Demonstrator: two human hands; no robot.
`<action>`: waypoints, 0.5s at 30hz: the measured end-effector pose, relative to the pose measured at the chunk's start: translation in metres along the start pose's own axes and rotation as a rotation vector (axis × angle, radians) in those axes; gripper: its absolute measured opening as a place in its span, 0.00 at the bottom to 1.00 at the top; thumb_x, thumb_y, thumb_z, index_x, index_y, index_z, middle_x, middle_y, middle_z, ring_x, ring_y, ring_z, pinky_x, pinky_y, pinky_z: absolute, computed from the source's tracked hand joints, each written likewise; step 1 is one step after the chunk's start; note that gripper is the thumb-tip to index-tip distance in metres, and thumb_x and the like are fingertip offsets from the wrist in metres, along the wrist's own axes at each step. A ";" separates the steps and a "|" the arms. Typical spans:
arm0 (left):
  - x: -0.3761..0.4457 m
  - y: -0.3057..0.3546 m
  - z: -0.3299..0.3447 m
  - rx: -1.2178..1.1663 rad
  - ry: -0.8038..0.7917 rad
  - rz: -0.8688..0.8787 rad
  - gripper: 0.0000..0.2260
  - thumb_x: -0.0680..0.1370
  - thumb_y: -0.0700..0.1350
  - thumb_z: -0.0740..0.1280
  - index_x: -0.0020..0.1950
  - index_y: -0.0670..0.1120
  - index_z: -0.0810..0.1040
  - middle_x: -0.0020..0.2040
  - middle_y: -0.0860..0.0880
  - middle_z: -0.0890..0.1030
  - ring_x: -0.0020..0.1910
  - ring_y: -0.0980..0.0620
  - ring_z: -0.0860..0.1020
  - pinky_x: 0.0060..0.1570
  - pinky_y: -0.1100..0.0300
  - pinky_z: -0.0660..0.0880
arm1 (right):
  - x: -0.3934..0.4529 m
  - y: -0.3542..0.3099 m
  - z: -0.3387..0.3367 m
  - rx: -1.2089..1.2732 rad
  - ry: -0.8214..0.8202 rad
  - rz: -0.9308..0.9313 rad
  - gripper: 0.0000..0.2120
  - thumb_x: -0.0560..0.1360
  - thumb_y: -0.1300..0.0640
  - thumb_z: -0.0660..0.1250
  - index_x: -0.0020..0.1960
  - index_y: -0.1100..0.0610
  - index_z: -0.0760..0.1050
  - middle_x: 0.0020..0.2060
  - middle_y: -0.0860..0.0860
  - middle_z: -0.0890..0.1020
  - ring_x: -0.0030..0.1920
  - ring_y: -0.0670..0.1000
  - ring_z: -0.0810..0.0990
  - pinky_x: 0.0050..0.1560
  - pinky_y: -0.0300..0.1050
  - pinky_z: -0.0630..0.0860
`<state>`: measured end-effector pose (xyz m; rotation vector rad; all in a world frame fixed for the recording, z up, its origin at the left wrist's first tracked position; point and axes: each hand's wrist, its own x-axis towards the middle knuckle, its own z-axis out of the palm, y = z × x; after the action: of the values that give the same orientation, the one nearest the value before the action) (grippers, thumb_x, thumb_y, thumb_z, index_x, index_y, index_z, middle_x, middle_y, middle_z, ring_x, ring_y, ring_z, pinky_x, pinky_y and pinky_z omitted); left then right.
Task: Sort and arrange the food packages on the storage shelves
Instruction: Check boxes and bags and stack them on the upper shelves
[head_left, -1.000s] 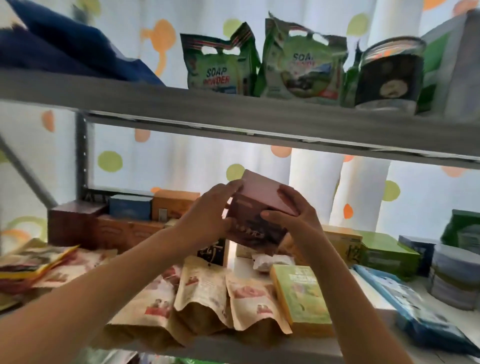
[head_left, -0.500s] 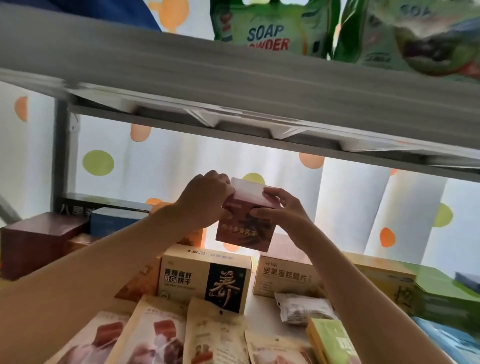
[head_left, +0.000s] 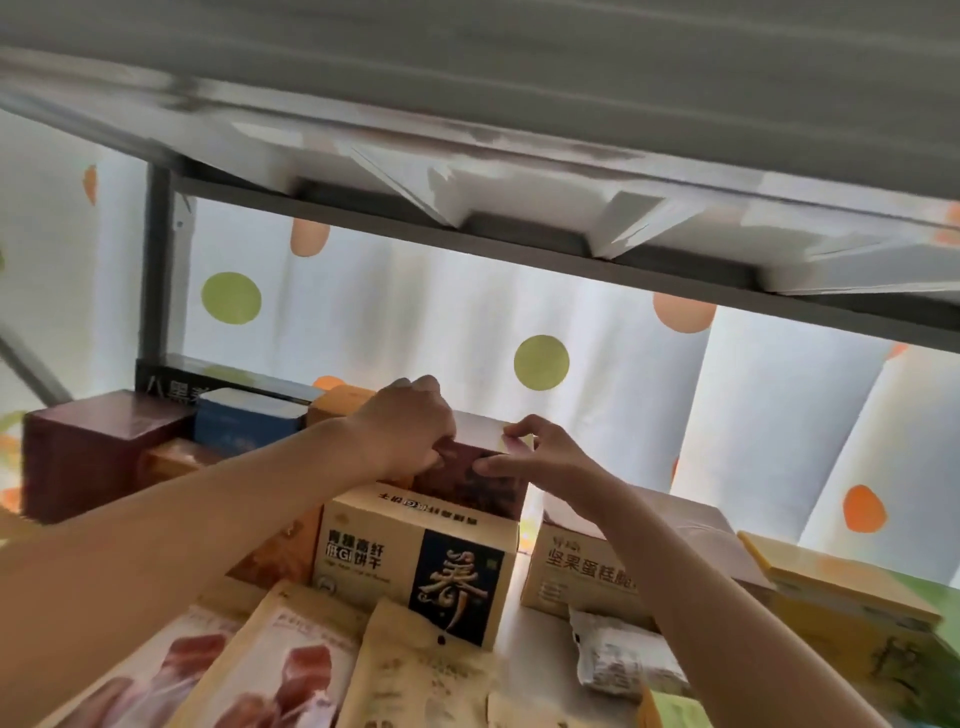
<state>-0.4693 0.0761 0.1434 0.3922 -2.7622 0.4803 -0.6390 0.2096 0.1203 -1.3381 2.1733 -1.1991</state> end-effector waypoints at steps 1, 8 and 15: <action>-0.002 0.001 0.003 -0.004 -0.020 -0.014 0.12 0.78 0.49 0.66 0.59 0.51 0.82 0.60 0.49 0.79 0.68 0.50 0.70 0.63 0.55 0.70 | 0.001 0.002 0.003 -0.031 -0.005 -0.008 0.30 0.68 0.48 0.81 0.64 0.55 0.72 0.55 0.49 0.75 0.53 0.46 0.76 0.44 0.35 0.71; -0.003 0.009 0.016 0.028 -0.167 -0.009 0.09 0.80 0.51 0.64 0.56 0.53 0.82 0.65 0.50 0.78 0.72 0.49 0.67 0.70 0.51 0.61 | 0.002 0.006 0.007 -0.164 -0.028 0.093 0.23 0.80 0.37 0.61 0.55 0.56 0.80 0.52 0.50 0.80 0.52 0.49 0.77 0.51 0.43 0.70; -0.001 0.028 0.016 0.111 -0.366 -0.024 0.21 0.84 0.57 0.52 0.58 0.47 0.80 0.68 0.46 0.76 0.77 0.48 0.59 0.76 0.42 0.49 | 0.000 0.007 0.027 -0.357 -0.027 0.019 0.13 0.85 0.59 0.53 0.52 0.58 0.76 0.41 0.57 0.72 0.56 0.58 0.71 0.65 0.55 0.69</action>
<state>-0.4815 0.0963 0.1208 0.5915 -3.0849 0.6115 -0.6260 0.1977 0.0985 -1.4509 2.4560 -0.8040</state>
